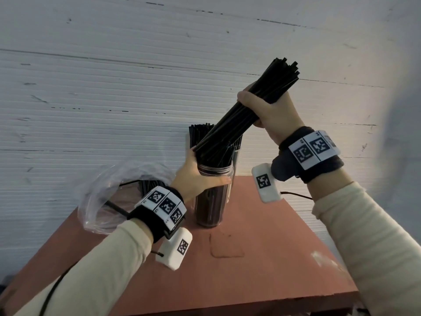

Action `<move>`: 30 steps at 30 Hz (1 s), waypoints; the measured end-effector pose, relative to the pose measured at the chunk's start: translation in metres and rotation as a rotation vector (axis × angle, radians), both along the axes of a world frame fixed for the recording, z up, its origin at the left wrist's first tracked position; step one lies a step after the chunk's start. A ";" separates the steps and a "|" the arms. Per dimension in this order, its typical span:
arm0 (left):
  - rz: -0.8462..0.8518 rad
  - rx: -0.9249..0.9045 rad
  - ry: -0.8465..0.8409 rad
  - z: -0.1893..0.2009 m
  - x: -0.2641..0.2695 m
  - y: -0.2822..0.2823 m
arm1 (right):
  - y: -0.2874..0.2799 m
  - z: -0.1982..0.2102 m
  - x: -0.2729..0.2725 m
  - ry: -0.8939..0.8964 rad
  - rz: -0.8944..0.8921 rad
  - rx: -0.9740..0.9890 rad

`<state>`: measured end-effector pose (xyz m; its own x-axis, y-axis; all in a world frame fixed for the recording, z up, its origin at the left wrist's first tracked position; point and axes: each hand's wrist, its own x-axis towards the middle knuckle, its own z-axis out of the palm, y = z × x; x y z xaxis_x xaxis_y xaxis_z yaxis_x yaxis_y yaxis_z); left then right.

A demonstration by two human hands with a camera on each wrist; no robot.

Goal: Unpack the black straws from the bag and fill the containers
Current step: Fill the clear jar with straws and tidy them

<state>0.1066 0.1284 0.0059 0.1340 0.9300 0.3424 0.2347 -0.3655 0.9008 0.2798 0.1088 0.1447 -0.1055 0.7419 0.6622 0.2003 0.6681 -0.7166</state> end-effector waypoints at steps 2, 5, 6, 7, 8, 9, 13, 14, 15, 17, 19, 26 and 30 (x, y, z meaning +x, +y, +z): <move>-0.033 -0.016 -0.016 0.000 -0.003 0.001 | 0.007 0.001 0.001 -0.017 -0.014 -0.007; -0.053 -0.027 -0.043 0.000 -0.006 0.001 | 0.017 0.002 0.006 -0.070 -0.023 -0.016; -0.052 -0.028 -0.044 0.000 -0.007 0.002 | 0.020 0.002 0.009 -0.081 -0.021 -0.028; -0.056 -0.029 -0.046 -0.001 -0.007 0.003 | 0.023 0.001 0.013 -0.092 -0.019 -0.037; -0.062 -0.028 -0.047 -0.002 -0.007 0.005 | 0.024 0.001 0.016 -0.105 -0.017 -0.040; -0.068 -0.028 -0.048 -0.003 -0.007 0.006 | 0.025 0.001 0.018 -0.122 -0.016 -0.039; -0.085 -0.015 -0.062 -0.007 -0.007 0.006 | 0.023 0.006 0.018 -0.230 0.008 -0.035; -0.089 -0.008 -0.055 -0.006 -0.007 0.004 | 0.022 0.007 0.014 -0.283 0.019 -0.039; -0.092 -0.005 -0.049 -0.006 -0.007 0.004 | 0.021 0.008 0.010 -0.349 0.025 -0.043; -0.091 -0.006 -0.045 -0.004 -0.007 0.002 | 0.020 0.006 -0.003 -0.468 0.039 -0.054; -0.084 -0.009 -0.049 -0.004 -0.006 0.002 | 0.022 0.000 -0.013 -0.538 0.031 -0.063; -0.108 0.002 -0.080 -0.005 -0.005 -0.001 | 0.030 -0.041 -0.021 -0.613 0.035 -0.124; -0.129 0.006 -0.088 -0.005 -0.005 -0.002 | 0.023 -0.045 -0.019 -0.471 0.000 -0.028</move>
